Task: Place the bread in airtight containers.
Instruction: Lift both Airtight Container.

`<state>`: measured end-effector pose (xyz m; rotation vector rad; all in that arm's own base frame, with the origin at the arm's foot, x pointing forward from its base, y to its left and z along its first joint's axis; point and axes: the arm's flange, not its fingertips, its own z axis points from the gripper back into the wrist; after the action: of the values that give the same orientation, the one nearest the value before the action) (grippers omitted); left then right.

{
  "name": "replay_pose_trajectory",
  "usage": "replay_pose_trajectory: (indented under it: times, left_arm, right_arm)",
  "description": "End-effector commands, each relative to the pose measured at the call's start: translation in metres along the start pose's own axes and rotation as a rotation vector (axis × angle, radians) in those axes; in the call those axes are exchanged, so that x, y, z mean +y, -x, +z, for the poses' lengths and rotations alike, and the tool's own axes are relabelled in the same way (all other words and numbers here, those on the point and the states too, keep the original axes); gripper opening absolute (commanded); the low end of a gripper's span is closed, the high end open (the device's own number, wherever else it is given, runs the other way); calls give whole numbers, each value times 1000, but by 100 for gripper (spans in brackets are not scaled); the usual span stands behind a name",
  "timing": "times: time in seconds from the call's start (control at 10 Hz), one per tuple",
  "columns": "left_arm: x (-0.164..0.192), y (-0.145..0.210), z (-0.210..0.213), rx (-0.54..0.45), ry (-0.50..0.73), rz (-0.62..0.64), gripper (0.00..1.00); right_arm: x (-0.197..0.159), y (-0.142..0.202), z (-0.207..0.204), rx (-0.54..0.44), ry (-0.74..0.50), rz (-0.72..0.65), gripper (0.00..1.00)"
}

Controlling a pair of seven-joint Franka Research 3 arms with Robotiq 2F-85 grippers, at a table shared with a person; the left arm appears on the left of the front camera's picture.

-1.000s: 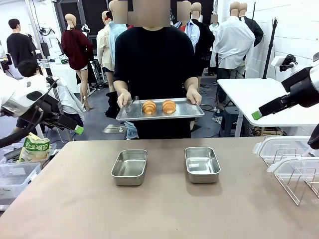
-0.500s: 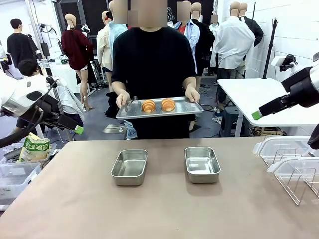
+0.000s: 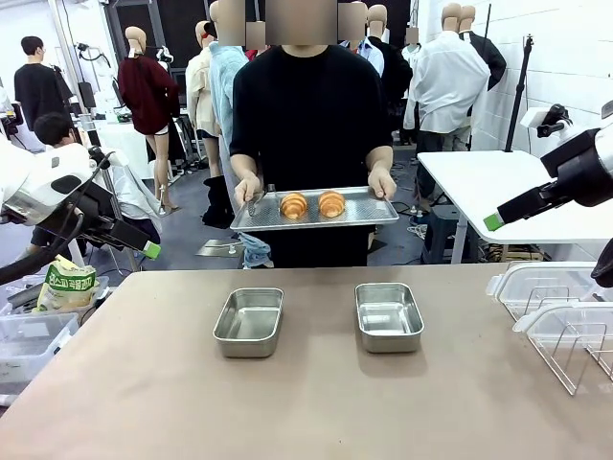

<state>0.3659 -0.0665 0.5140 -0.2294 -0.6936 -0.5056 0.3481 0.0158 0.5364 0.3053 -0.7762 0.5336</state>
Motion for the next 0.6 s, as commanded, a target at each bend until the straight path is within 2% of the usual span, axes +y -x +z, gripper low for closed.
replay_pose_trajectory:
  times: [0.0, 0.2, 0.3, 0.4, 0.5]
  left_arm:
    - [2, 1, 1, -3, 5, 0, 100]
    - [2, 1, 1, -3, 5, 0, 100]
    - [0, 0, 0, 0, 0, 0, 100]
    - [3, -7, -11, -9, 4, 45, 100]
    - [7, -18, -26, -2, -14, 124, 100]
  right_arm:
    - [0, 0, 0, -5, -14, -6, 100]
    - [0, 0, 0, 0, 0, 0, 100]
    - [15, -13, 15, -22, 30, 59, 100]
    - [23, -22, 10, -33, 52, 49, 100]
    - [27, -27, -2, 2, 84, -19, 100]
